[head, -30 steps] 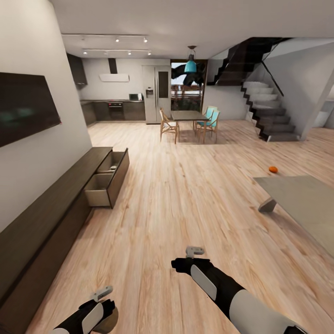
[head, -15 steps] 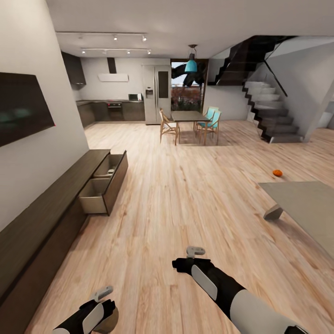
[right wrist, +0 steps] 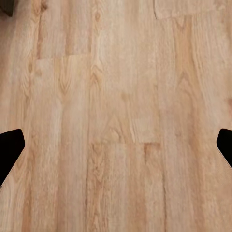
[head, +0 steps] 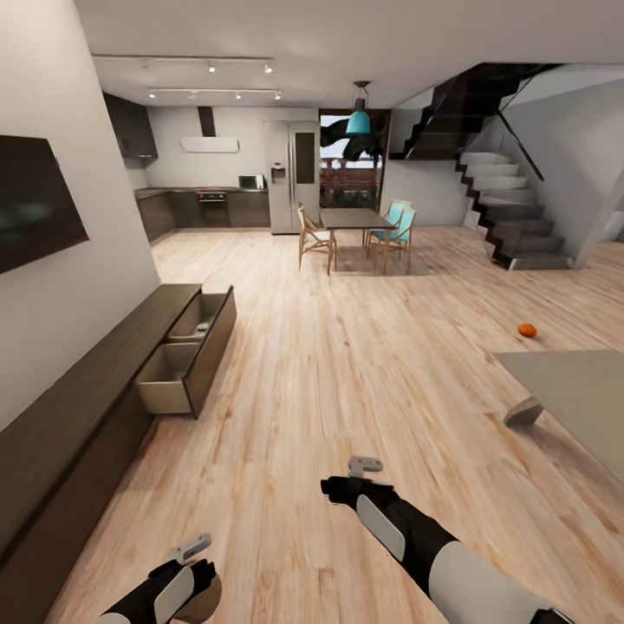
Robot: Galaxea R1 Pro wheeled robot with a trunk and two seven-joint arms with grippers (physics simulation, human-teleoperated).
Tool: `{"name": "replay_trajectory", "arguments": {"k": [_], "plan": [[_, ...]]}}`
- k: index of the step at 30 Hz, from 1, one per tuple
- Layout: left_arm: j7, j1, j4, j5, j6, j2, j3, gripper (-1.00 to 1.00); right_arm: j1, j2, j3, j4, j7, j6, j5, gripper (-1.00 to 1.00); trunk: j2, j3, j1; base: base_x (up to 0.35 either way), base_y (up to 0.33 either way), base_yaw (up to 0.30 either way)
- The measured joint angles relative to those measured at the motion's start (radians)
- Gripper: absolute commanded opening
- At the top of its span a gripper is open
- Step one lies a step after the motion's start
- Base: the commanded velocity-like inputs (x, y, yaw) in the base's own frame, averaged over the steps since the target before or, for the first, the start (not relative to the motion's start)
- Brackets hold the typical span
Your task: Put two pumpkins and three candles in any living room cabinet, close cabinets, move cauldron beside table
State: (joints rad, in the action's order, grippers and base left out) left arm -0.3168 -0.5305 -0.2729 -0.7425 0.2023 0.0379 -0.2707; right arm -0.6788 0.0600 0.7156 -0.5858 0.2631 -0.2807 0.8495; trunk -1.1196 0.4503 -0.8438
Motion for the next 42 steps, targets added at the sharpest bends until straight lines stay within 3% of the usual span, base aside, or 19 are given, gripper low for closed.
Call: {"name": "replay_trajectory", "arguments": {"k": [12, 21, 42], "plan": [[0.001, 0.000, 0.001, 0.000, 0.000, 0.000, 0.000, -1.00, 0.000, 0.002, 0.001, 0.018, 0.000, 0.006, -0.002, 1.00, 0.000, 0.000, 0.000, 0.329, 0.000, 0.000], [0.000, 0.000, 0.001, 0.000, -0.001, -0.001, 0.000, -1.00, 0.000, 0.000, 0.052, 0.021, -0.004, 0.008, -0.001, 1.00, 0.000, 0.000, 0.000, 0.329, 0.000, 0.000], [0.001, 0.000, 0.001, 0.000, -0.001, -0.001, 0.000, -1.00, 0.000, -0.004, 0.050, 0.055, -0.003, 0.009, 0.017, 1.00, 0.000, 0.000, 0.000, 0.329, 0.000, 0.000]]}}
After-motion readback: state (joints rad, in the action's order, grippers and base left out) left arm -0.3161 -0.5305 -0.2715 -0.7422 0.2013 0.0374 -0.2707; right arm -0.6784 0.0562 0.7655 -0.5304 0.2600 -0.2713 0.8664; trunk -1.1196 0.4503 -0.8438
